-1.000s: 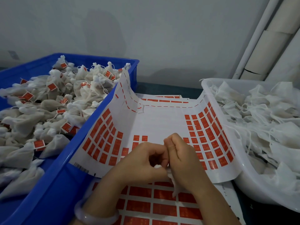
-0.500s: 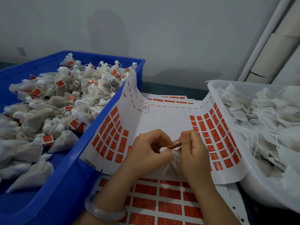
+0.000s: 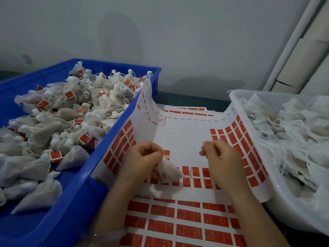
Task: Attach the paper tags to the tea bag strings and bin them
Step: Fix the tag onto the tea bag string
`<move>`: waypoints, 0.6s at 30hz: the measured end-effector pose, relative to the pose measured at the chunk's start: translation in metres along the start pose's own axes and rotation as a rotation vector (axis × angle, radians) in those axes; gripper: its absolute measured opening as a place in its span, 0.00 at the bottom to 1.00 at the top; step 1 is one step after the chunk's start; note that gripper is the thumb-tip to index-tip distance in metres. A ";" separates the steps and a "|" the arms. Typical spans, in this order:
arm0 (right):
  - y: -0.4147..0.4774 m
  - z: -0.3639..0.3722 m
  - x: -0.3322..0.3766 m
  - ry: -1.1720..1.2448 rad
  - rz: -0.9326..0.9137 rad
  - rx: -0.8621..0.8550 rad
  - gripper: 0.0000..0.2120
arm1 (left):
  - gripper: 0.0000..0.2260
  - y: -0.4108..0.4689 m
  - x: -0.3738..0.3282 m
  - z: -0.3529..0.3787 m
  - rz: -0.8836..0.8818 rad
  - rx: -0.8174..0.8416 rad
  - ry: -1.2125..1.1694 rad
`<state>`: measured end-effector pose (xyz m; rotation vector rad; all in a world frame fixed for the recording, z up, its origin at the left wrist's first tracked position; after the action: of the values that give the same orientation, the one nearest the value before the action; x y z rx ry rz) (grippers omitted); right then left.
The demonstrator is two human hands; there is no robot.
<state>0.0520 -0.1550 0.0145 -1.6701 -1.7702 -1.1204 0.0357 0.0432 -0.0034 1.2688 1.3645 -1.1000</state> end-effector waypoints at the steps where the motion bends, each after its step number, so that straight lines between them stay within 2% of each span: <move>1: 0.004 0.010 0.004 -0.009 -0.005 0.072 0.05 | 0.09 0.002 0.003 -0.003 -0.039 -0.070 0.030; 4: 0.022 0.043 0.024 -0.033 -0.050 0.214 0.12 | 0.08 0.001 0.009 -0.008 -0.088 -0.195 0.201; 8: 0.041 0.081 0.028 -0.142 -0.007 0.260 0.14 | 0.10 -0.002 0.006 -0.008 -0.036 -0.222 0.270; 12: 0.035 0.096 0.004 -0.295 -0.044 0.256 0.13 | 0.09 0.000 0.002 -0.010 -0.003 -0.265 0.101; 16: 0.036 0.093 0.000 -0.208 -0.062 0.312 0.10 | 0.11 -0.003 -0.004 -0.011 0.061 -0.248 -0.069; 18: 0.036 0.091 0.000 -0.181 -0.060 0.361 0.09 | 0.13 -0.003 -0.002 -0.011 0.037 -0.199 -0.161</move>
<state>0.1051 -0.0846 -0.0278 -1.5428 -2.0054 -0.6378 0.0319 0.0538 0.0005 1.0354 1.2897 -0.9925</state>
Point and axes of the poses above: each hand's wrist, its own y-axis towards the middle knuckle, its own z-axis out of the palm, x = y × z, the point moved 6 cm from there along y, towards the middle knuckle, and after that the axes turned 1 degree about x, right-handed, at the moved point
